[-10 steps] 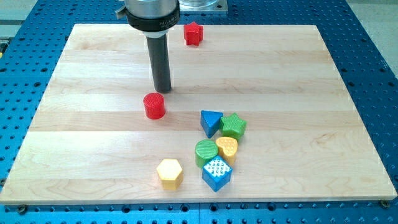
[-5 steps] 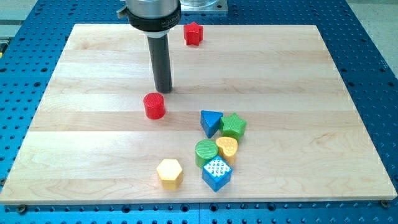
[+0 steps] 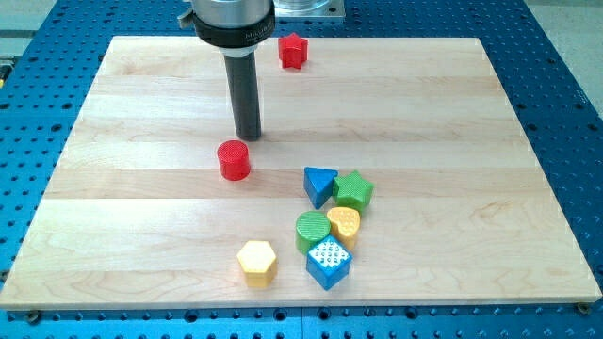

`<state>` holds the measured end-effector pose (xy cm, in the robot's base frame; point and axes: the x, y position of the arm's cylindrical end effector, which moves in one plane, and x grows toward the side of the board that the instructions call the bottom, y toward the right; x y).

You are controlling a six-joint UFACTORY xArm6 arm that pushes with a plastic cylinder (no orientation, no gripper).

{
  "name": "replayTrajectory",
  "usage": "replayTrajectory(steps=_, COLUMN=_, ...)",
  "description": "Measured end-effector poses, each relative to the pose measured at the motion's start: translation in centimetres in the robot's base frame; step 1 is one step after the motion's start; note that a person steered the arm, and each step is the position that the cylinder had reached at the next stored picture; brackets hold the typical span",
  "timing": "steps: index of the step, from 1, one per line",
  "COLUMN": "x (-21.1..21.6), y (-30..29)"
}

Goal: Separate the red circle and the green circle

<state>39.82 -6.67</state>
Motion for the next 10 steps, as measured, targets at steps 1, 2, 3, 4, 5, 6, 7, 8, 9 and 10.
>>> replayTrajectory(steps=1, x=0.0, y=0.1)
replayTrajectory(steps=2, x=0.0, y=0.2)
replayTrajectory(steps=3, x=0.0, y=0.4)
replayTrajectory(steps=4, x=0.0, y=0.6)
replayTrajectory(steps=5, x=0.0, y=0.8)
replayTrajectory(steps=6, x=0.0, y=1.0)
replayTrajectory(steps=7, x=0.0, y=1.0)
replayTrajectory(steps=8, x=0.0, y=1.0)
replayTrajectory(steps=9, x=0.7, y=1.3)
replayTrajectory(steps=10, x=1.8, y=1.6)
